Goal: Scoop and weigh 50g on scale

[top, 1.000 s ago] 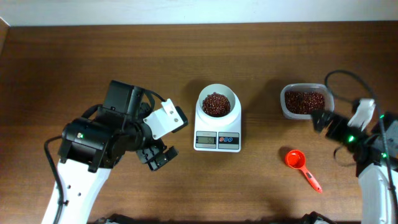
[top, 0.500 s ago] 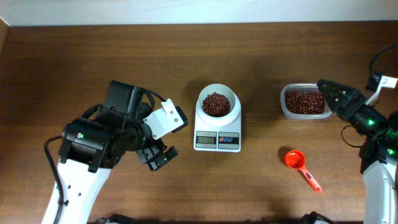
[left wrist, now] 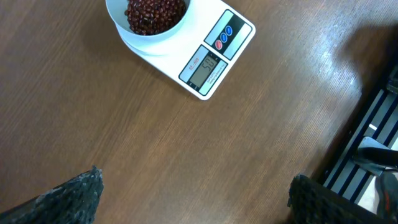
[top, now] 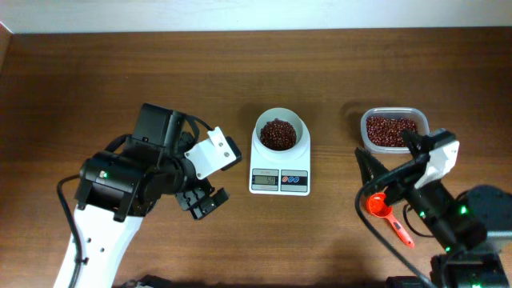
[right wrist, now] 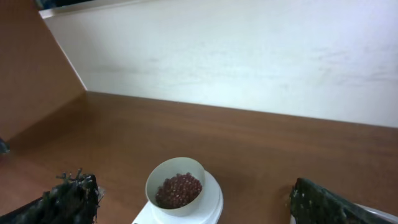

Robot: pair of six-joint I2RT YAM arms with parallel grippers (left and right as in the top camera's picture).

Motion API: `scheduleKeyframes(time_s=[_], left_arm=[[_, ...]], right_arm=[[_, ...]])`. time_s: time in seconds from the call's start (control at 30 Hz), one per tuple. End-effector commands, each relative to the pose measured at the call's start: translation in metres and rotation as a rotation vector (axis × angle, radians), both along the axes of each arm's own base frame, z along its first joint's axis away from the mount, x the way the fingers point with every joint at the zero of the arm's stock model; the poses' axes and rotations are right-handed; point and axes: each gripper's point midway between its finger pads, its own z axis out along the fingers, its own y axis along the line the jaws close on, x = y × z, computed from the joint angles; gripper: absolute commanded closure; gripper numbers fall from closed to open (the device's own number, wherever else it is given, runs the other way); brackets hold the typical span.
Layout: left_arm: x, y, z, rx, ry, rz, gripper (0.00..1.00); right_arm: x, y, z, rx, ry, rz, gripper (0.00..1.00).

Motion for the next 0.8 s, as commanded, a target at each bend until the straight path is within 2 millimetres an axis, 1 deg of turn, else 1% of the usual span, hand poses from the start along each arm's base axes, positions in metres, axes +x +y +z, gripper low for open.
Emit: scheduleKeyframes(time_s=[0.0, 0.07, 0.1, 0.13, 0.23, 0.37, 0.47, 0.57, 0.63, 0.77], left_arm=[[0.002, 0.001, 0.004, -0.002, -0.017, -0.008, 0.01], [0.002, 0.001, 0.004, -0.002, -0.017, -0.008, 0.01], [0.002, 0.001, 0.004, -0.002, -0.017, -0.008, 0.01], [0.002, 0.001, 0.004, -0.002, -0.017, -0.008, 0.01], [0.002, 0.001, 0.004, -0.002, -0.016, -0.008, 0.01], [0.002, 0.001, 0.004, -0.002, -0.017, -0.008, 0.01], [0.002, 0.001, 0.004, -0.002, -0.017, -0.008, 0.01], [0.002, 0.001, 0.004, -0.002, -0.017, -0.008, 0.01], [0.002, 0.001, 0.004, -0.002, -0.017, -0.008, 0.01], [0.002, 0.001, 0.004, -0.002, -0.017, -0.008, 0.01]], right_arm=[[0.000, -0.018, -0.004, -0.035, -0.037, -0.125, 0.01], [-0.008, -0.020, -0.003, -0.037, -0.083, -0.150, 0.01], [-0.017, -0.020, -0.010, -0.035, -0.109, -0.152, 0.01], [-0.021, -0.022, -0.015, -0.034, -0.128, -0.165, 0.01], [-0.028, -0.032, -0.030, -0.027, -0.204, -0.226, 0.01], [-0.029, -0.038, -0.055, -0.015, -0.278, -0.262, 0.01], [-0.029, -0.039, -0.064, -0.012, -0.296, -0.266, 0.01], [-0.028, -0.039, -0.067, -0.013, -0.290, -0.266, 0.01], [-0.026, -0.040, -0.073, -0.066, -0.293, -0.271, 0.01], [-0.018, -0.038, -0.099, -0.082, -0.283, -0.258, 0.01]])
